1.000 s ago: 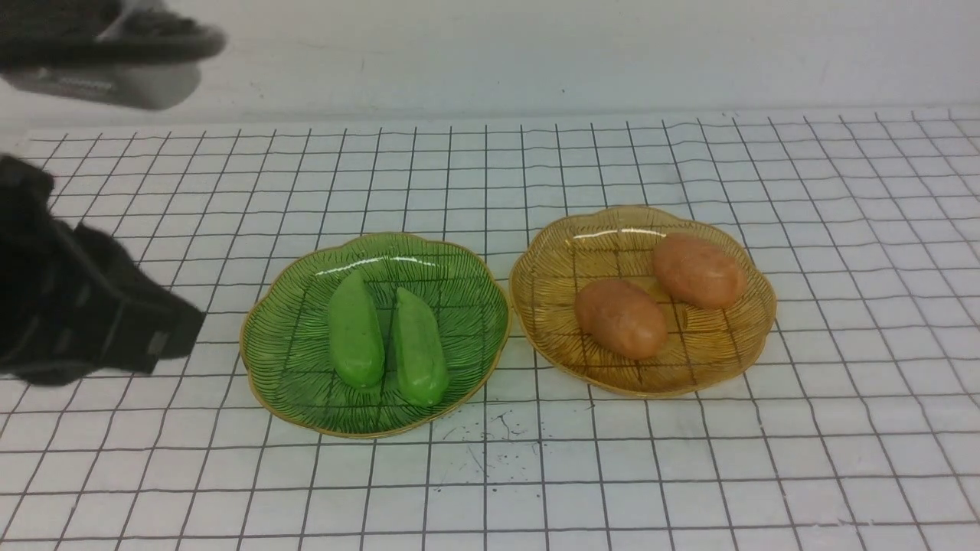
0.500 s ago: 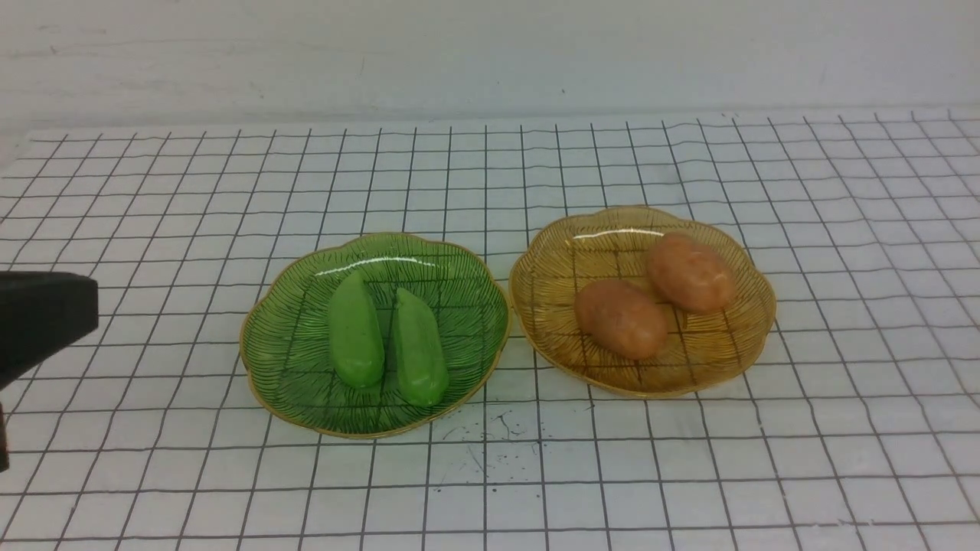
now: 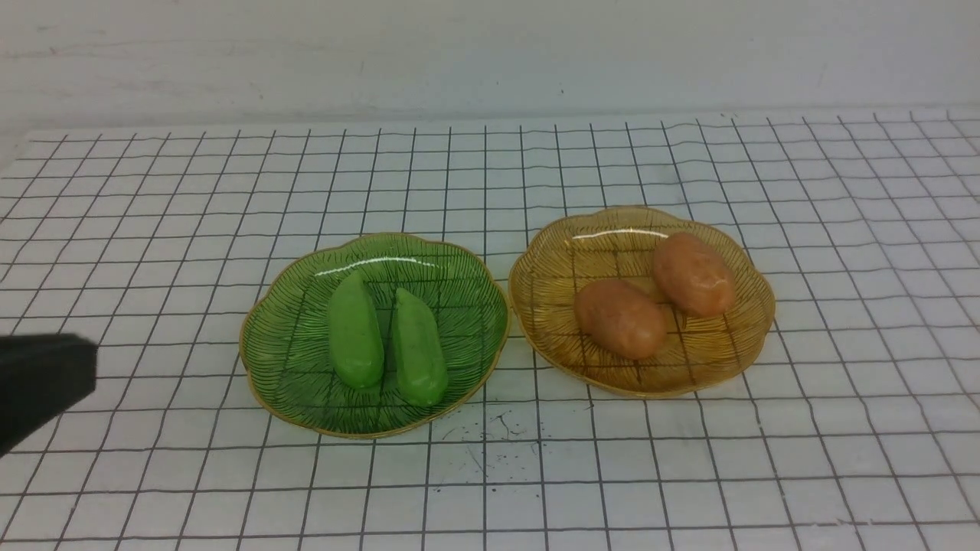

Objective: Put different types of vegetables on the plate.

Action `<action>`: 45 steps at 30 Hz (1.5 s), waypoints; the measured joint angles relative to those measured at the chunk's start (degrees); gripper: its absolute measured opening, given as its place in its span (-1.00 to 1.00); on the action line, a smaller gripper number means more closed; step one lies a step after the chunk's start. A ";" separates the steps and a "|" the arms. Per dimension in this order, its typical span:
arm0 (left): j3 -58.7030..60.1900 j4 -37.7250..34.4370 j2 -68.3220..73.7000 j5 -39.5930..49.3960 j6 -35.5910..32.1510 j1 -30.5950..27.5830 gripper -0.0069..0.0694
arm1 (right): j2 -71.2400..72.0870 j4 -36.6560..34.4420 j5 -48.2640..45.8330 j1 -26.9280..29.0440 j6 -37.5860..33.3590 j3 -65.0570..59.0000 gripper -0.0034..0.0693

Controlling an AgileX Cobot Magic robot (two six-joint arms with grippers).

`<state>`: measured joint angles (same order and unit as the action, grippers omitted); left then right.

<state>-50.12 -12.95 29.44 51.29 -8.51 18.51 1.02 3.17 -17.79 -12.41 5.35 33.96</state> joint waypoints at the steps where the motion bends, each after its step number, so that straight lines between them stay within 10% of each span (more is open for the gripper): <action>1: 0.21 -0.05 -0.91 0.00 -0.06 0.00 -0.84 | 0.00 0.00 0.00 0.00 0.00 0.01 -0.94; 36: 20.67 2.89 -23.28 -18.70 -1.24 -0.25 -0.84 | 0.00 0.04 -0.23 0.00 0.00 -0.05 -0.94; 45: 38.86 5.89 -29.03 -31.09 -1.24 -11.80 -0.84 | 0.00 0.18 -0.23 0.00 0.00 -0.05 -0.94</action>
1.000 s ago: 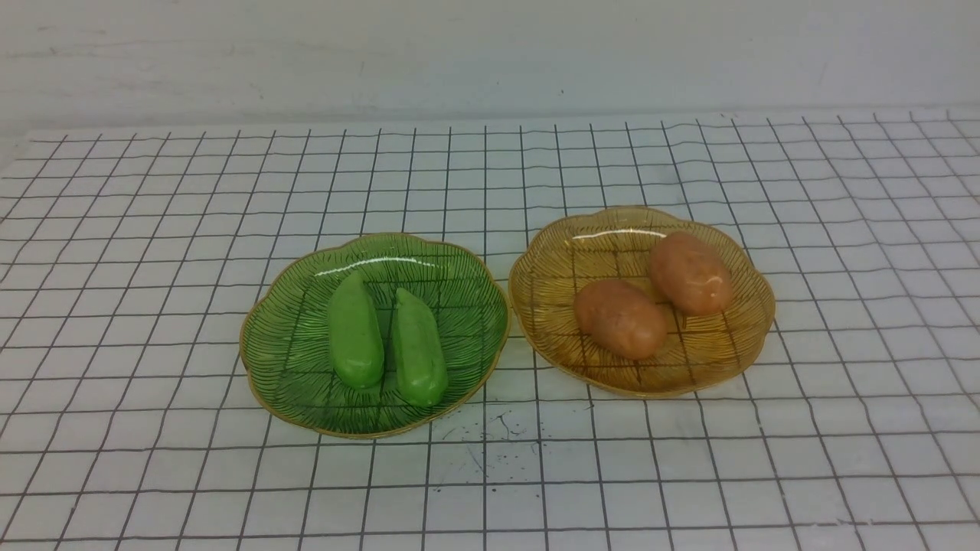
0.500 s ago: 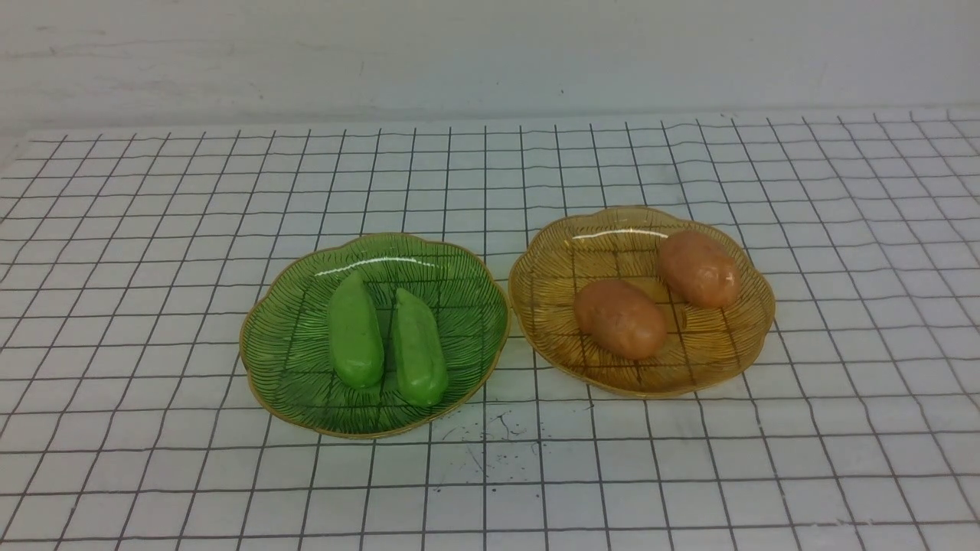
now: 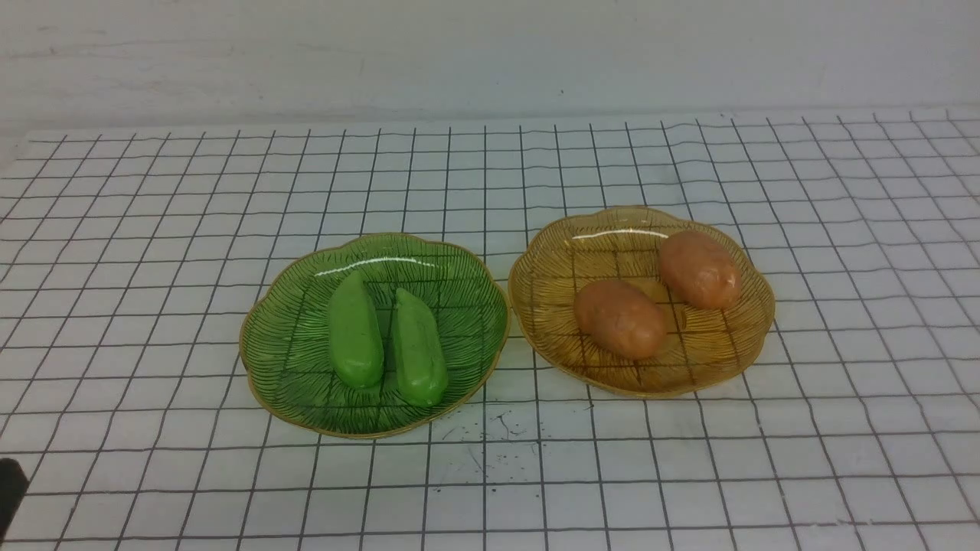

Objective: Put different types of vegetables on the plate.

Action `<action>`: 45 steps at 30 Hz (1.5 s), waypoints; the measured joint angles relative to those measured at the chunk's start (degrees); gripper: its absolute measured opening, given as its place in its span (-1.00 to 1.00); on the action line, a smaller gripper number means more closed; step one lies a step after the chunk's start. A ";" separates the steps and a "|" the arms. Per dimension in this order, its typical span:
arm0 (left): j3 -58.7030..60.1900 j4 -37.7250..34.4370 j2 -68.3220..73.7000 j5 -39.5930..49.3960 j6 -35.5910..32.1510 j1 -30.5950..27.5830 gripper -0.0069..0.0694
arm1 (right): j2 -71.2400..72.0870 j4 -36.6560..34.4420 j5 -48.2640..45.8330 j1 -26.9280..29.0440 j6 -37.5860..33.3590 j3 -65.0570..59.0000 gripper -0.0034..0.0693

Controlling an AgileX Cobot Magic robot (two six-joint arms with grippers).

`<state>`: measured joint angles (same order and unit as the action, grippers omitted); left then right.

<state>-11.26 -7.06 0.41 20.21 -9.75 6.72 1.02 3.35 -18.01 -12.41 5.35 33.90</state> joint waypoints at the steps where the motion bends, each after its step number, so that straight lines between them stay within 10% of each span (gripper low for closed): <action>1: 2.17 0.05 -0.59 -0.99 0.00 -1.51 -0.84 | 0.00 0.00 0.00 0.00 0.00 0.00 -0.94; 45: 12.82 4.20 -1.01 1.61 0.00 -4.23 -0.84 | 0.00 0.00 -0.25 0.00 0.05 0.00 -0.94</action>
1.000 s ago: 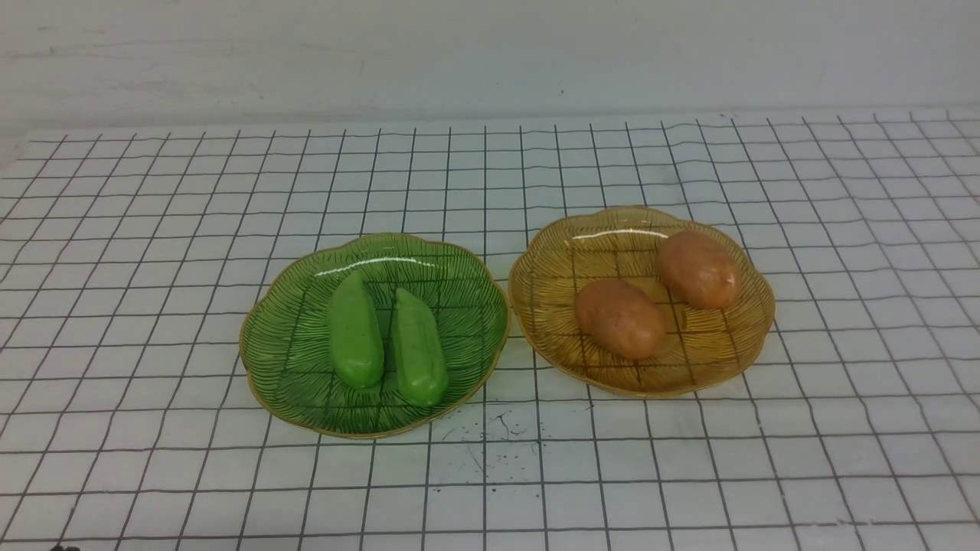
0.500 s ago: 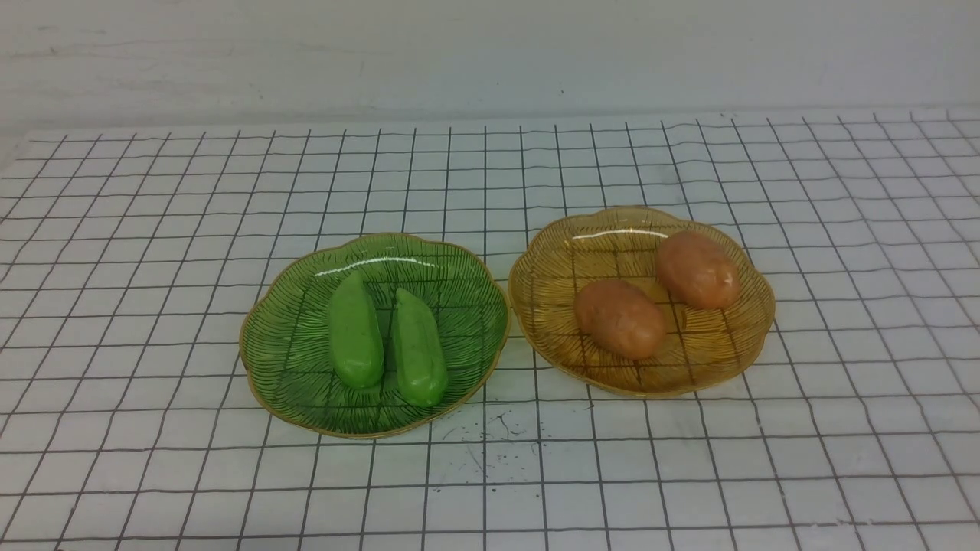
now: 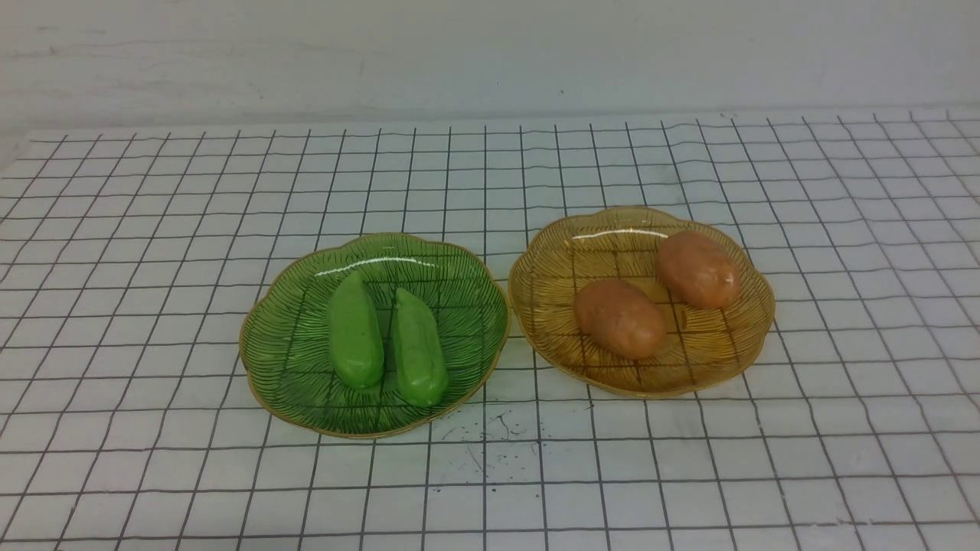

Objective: Put different types of vegetables on the plate.

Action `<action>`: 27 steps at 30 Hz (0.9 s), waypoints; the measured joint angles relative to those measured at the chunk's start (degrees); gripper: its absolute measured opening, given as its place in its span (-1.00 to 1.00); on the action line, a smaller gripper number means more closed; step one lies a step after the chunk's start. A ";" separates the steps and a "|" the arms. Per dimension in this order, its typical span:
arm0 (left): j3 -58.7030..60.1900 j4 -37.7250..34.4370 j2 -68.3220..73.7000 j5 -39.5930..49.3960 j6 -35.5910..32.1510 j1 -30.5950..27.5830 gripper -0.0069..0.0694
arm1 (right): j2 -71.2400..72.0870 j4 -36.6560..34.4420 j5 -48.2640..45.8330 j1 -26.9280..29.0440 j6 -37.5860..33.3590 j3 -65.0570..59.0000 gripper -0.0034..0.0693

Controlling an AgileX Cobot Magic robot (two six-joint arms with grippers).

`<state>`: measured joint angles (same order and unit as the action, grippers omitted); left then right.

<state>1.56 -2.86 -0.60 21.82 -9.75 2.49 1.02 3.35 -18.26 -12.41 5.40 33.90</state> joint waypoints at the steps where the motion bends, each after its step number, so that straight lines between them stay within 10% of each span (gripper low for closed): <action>1: 0.00 0.00 0.00 0.00 0.00 0.00 -0.84 | 0.00 0.05 0.00 0.00 0.00 0.00 -0.94; 16: 0.00 0.00 0.00 0.00 0.00 0.00 -0.84 | 0.00 6.86 -3.37 14.58 0.00 -29.63 -0.94; 27: 0.00 0.00 0.00 0.05 0.00 0.00 -0.84 | -0.10 5.10 -4.06 13.25 0.18 -35.04 -0.94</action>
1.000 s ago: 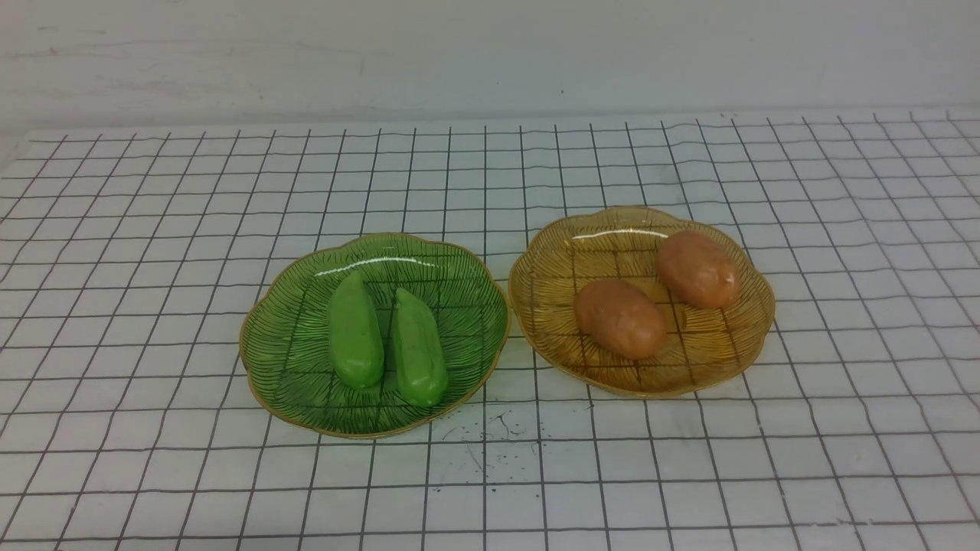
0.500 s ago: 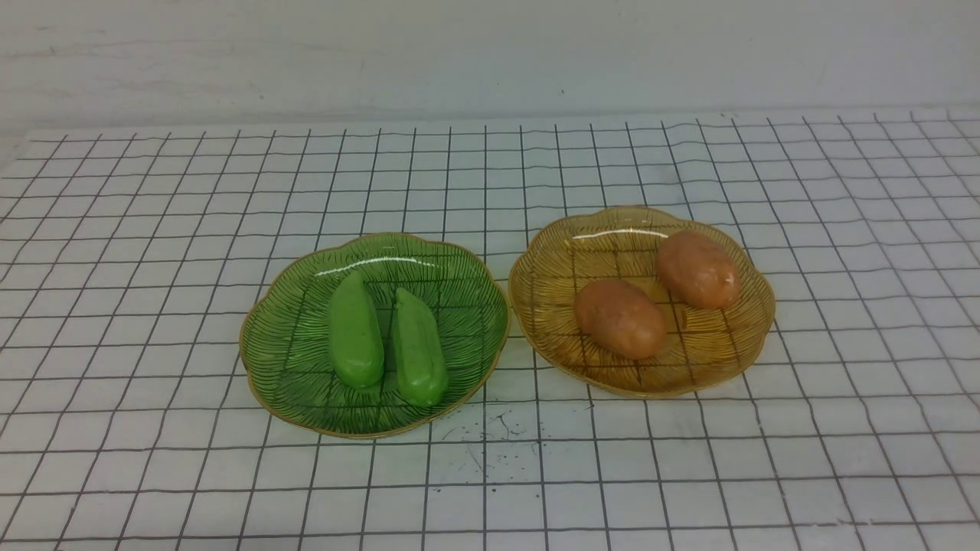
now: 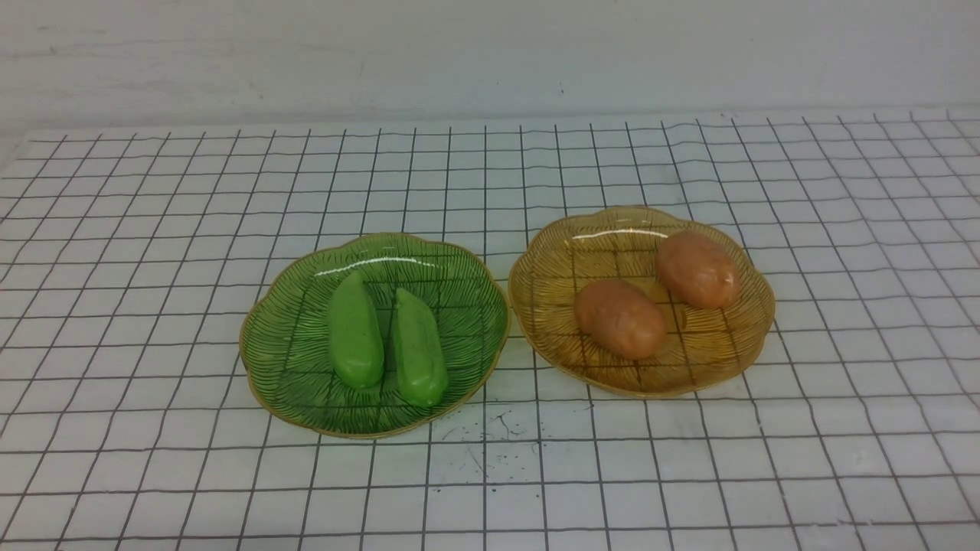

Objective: Put different types of vegetables on the plate.

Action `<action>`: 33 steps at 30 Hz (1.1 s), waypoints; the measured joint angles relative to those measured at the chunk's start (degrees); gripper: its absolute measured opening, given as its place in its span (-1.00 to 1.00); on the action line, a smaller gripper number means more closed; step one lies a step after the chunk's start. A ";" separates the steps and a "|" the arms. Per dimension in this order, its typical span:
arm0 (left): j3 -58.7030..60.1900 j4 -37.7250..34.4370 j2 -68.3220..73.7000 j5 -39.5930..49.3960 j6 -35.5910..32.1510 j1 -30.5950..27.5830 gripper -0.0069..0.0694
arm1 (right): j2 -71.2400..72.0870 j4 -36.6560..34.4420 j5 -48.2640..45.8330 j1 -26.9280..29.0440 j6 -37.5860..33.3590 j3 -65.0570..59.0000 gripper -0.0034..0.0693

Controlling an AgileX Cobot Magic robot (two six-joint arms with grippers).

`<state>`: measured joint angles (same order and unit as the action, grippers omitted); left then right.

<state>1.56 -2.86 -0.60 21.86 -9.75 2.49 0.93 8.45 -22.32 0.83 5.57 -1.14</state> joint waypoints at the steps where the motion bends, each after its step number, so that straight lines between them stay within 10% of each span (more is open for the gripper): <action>1: 0.00 0.00 0.00 0.00 0.00 0.00 -0.84 | 0.00 -0.67 0.00 -0.45 0.00 0.00 -0.94; 33: 0.00 0.00 0.00 0.00 0.00 0.00 -0.84 | 0.00 -1.63 0.02 -0.69 0.00 0.00 -0.94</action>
<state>1.56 -2.86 -0.60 21.86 -9.75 2.49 0.93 6.82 -22.31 0.14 5.57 -1.14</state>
